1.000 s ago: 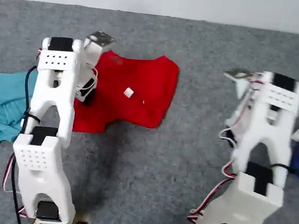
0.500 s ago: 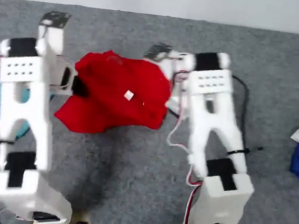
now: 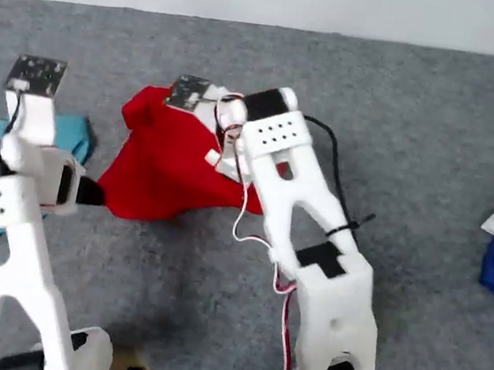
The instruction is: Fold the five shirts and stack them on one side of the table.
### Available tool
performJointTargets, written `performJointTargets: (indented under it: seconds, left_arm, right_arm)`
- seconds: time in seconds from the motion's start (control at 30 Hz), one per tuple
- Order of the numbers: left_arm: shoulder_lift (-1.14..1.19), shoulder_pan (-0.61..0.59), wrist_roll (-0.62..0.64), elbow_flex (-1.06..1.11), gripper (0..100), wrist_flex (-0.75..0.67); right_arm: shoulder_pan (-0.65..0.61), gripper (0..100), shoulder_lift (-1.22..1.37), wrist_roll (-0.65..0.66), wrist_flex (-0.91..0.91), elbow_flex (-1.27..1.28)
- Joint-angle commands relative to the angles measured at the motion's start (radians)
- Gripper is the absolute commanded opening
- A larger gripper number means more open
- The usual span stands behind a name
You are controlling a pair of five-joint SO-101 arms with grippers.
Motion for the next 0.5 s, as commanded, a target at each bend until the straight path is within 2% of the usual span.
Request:
performJointTargets:
  seconds: [0.0, 0.13, 0.37, 0.47]
  left_arm:
    - [-0.089, -0.009, -0.012, 0.045, 28, 0.032]
    - [-0.161, -0.009, -0.012, 0.094, 26, 0.032]
    - [-0.256, -0.009, -0.012, 0.122, 26, 0.032]
    - [-0.265, -0.009, -0.012, 0.122, 26, 0.032]
  right_arm:
    - [-0.004, 32.1, 0.082, -0.009, 0.007, -0.181]
    - [-0.002, 29.9, 0.246, -0.005, -0.004, -0.339]
    - [0.028, 0.8, 0.526, -0.003, -0.041, -0.669]
    - [0.067, 3.1, 0.607, -0.005, -0.031, -0.766]
